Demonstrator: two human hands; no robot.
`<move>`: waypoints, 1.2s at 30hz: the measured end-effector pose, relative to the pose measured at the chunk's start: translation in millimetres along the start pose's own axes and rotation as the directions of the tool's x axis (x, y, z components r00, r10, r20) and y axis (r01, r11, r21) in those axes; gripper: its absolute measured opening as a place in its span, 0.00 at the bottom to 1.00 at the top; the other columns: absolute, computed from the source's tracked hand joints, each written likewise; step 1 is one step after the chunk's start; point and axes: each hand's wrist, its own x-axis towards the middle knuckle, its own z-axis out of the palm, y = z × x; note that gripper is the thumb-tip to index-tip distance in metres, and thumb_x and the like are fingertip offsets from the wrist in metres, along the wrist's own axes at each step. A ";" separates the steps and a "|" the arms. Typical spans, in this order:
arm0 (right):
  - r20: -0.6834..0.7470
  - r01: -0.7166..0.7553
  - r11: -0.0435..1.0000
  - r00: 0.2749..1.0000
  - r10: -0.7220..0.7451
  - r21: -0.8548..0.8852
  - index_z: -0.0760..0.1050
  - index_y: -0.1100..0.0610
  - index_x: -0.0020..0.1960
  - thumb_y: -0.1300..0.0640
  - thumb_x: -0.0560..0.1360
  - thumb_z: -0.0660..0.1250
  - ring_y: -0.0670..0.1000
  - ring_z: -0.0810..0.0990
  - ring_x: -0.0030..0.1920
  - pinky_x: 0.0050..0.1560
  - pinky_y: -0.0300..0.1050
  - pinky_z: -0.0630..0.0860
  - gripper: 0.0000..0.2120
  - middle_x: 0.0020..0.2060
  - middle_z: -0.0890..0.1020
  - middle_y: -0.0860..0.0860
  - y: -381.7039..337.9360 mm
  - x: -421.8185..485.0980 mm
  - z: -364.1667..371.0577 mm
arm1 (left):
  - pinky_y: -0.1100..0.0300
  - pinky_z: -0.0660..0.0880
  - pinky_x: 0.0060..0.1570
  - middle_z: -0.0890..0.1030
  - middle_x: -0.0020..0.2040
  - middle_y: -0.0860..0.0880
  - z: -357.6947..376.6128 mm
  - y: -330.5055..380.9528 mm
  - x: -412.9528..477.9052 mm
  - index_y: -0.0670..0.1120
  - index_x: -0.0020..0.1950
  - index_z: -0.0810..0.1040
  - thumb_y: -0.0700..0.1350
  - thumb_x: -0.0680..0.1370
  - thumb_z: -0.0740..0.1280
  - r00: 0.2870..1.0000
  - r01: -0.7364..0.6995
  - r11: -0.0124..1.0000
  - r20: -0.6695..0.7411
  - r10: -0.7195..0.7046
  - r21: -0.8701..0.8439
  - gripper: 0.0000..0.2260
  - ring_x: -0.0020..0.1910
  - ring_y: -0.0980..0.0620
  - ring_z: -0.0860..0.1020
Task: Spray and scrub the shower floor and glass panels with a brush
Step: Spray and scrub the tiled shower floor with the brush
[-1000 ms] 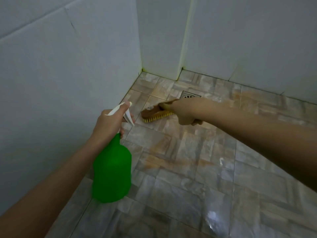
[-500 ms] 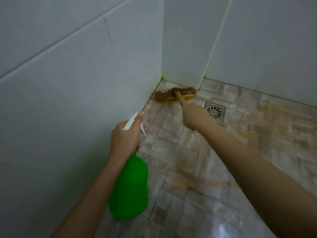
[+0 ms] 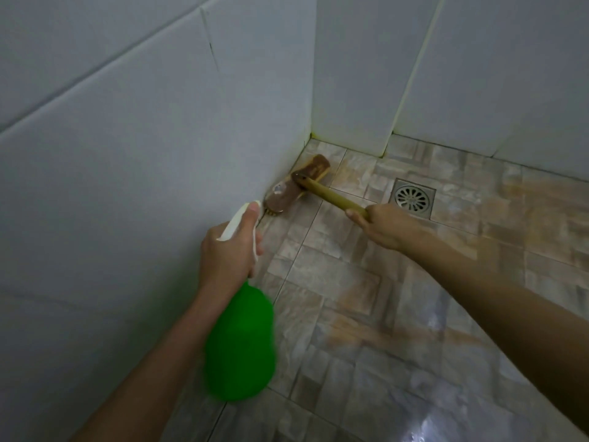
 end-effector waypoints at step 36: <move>0.035 -0.008 0.999 0.999 0.010 -0.053 0.72 0.57 0.35 0.31 0.76 0.47 0.50 0.75 0.29 0.29 0.42 0.69 0.33 0.31 0.77 0.54 20.3 42.2 -3.8 | 0.51 0.74 0.32 0.86 0.45 0.39 -21.9 -9.9 -4.8 0.62 0.42 0.85 0.74 0.66 0.61 0.996 -0.049 0.998 0.076 0.051 -0.029 0.21 0.22 0.47 0.73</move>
